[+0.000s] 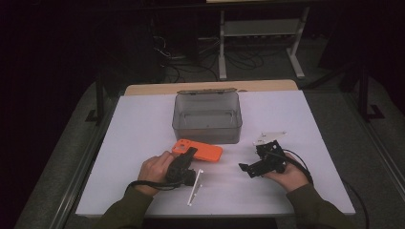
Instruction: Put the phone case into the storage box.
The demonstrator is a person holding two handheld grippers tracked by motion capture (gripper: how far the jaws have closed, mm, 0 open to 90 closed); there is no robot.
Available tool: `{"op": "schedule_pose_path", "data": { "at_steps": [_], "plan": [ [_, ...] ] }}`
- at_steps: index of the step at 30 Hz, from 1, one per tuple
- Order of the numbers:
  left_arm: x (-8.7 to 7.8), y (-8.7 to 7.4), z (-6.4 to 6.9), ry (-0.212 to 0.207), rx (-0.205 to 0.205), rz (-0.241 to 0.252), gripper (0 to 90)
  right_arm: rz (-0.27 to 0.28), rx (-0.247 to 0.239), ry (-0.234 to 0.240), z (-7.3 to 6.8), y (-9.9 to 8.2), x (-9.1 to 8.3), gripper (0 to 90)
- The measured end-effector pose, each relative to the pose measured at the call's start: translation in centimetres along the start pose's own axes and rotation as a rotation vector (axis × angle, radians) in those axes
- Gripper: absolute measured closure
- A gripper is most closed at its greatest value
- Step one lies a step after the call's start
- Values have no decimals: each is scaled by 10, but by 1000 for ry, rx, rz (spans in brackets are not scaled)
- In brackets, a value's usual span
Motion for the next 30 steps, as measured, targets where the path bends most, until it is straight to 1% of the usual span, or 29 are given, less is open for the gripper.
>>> {"op": "schedule_pose_path", "data": {
  "at_steps": [2,4,5,7,10,12,13,18,22,30],
  "plan": [
    [0,0,-1,1,-19,8,798,6,7,-3,-1,-4,-1,17],
    [0,-1,-3,0,-37,9,797,2,1,-13,-1,-7,-3,17],
    [0,-1,-3,2,-53,17,797,5,-1,-18,-1,-8,-3,17],
    [0,-2,-4,2,-66,21,798,12,-10,-24,0,-11,-5,17],
    [0,-1,-5,-2,-90,30,797,18,9,-33,2,-15,-8,17],
    [0,-1,-6,-5,-113,39,798,23,6,-39,3,-17,-10,17],
    [0,-1,-8,-4,-133,45,798,23,8,-40,3,-18,-12,17],
    [-2,-3,-12,-9,-187,57,798,32,15,-52,4,-26,-19,17],
    [-1,-5,-14,-21,-234,66,798,36,13,-53,3,-29,-22,17],
    [-1,-7,-16,-43,-323,87,798,40,-9,-43,0,-28,-20,17]
  ]
}}
Point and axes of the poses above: each handheld gripper's, and its own axes: x roughly forward along the jaws, y roughly out of its top, z roughly to its right, the point moved 7 cm from there along x, roughly forward along the jaws, and after that the axes turned 15 degrees about z, right-handed, at the moved point
